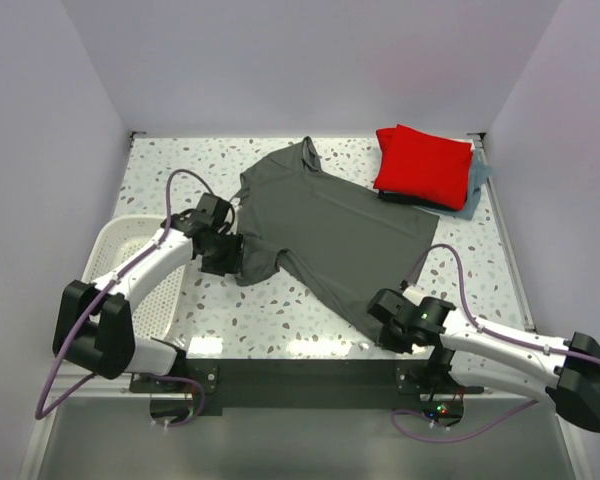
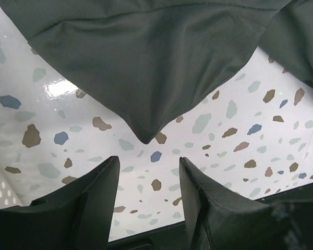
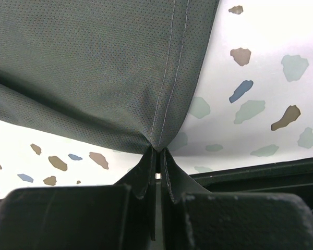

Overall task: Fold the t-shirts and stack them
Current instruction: Fold the tshirt

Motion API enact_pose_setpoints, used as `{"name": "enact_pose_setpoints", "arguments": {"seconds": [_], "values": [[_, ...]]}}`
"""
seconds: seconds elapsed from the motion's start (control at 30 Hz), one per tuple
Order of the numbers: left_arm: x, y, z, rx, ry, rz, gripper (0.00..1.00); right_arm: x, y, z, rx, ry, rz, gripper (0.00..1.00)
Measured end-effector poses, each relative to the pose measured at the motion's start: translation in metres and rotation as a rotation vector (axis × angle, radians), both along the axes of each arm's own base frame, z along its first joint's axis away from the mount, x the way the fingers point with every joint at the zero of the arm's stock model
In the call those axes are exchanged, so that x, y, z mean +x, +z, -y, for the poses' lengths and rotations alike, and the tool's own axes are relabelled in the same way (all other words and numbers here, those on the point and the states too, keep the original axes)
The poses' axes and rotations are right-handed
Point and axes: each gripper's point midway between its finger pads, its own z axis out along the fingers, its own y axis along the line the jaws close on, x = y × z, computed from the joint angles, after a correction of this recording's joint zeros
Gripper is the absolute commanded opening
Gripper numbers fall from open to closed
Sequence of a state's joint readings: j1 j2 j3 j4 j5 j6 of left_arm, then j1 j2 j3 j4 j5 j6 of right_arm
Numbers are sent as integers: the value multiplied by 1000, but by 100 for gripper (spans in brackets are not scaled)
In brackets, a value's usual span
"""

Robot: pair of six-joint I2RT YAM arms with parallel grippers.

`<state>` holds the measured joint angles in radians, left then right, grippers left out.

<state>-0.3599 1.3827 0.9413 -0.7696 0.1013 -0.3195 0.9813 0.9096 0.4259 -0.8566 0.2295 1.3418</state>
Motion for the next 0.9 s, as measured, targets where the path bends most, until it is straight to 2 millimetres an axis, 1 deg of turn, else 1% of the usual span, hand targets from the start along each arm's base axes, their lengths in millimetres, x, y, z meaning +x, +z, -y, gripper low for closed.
{"name": "enact_pose_setpoints", "arguments": {"seconds": [0.1,0.23,0.3,0.4,0.6,0.9], "values": [[-5,-8,0,-18,-2,-32,53,0,1,-1,1,3,1,0],[-10,-19,3,-46,-22,-70,62,0,1,-1,0,6,2,0],[-13,-23,6,-63,-34,-85,63,0,1,-1,1,6,2,0],[-12,-26,11,-85,-44,-94,63,0,1,-1,1,7,2,0],[-8,-37,16,-99,-56,-115,58,1,1,-1,2,6,3,0],[-4,-51,16,-94,-45,-115,58,1,1,-1,13,4,10,0]]}}
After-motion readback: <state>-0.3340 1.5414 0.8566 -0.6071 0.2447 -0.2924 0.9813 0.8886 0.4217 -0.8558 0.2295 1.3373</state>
